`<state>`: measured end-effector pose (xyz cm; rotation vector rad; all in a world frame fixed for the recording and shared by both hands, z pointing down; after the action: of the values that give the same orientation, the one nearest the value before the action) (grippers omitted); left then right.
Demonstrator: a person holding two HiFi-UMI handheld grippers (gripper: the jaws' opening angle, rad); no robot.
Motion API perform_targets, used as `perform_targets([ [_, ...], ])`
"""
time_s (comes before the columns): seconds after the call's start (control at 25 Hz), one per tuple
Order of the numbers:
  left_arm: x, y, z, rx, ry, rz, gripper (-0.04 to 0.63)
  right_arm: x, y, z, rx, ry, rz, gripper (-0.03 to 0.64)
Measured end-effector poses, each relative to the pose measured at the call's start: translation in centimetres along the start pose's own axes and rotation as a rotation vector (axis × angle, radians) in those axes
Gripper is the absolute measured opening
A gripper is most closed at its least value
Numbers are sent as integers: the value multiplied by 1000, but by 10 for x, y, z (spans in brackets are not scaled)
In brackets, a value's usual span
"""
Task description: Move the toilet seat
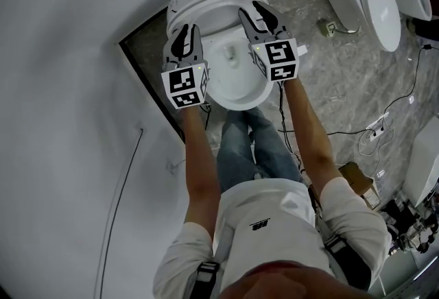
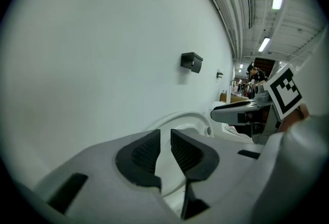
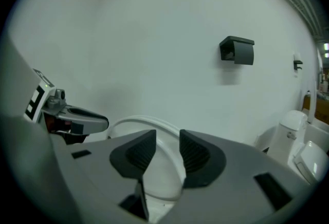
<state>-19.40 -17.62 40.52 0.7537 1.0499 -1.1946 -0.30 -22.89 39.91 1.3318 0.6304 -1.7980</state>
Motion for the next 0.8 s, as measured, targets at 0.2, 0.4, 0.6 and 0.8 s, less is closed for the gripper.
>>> perform_targets([
  [0.2,8,12,-6,-19,24,10,63,-1,1,-16,-6,4,15,108],
  [0.4,11,23,-18,-32,46,18,51,5,-4,-36,8,24,11,60],
  [0.6,18,37,-38,-34,77,27,40,13,-10,-62,35,50,-10,49],
  [0.8,29,52,-59,-34,108,39,37,24,-19,-88,69,78,-41,41],
])
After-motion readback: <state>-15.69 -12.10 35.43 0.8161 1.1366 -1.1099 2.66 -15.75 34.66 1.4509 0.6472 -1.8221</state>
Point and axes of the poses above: the fingertips, and each gripper's own axes: z forward along the fingers, y to its right, x out of its top, the point moved 6 cm from there along -z, backward along the fingers, and after that the axes turned 4 degrees about y, right-handed, at the moved point
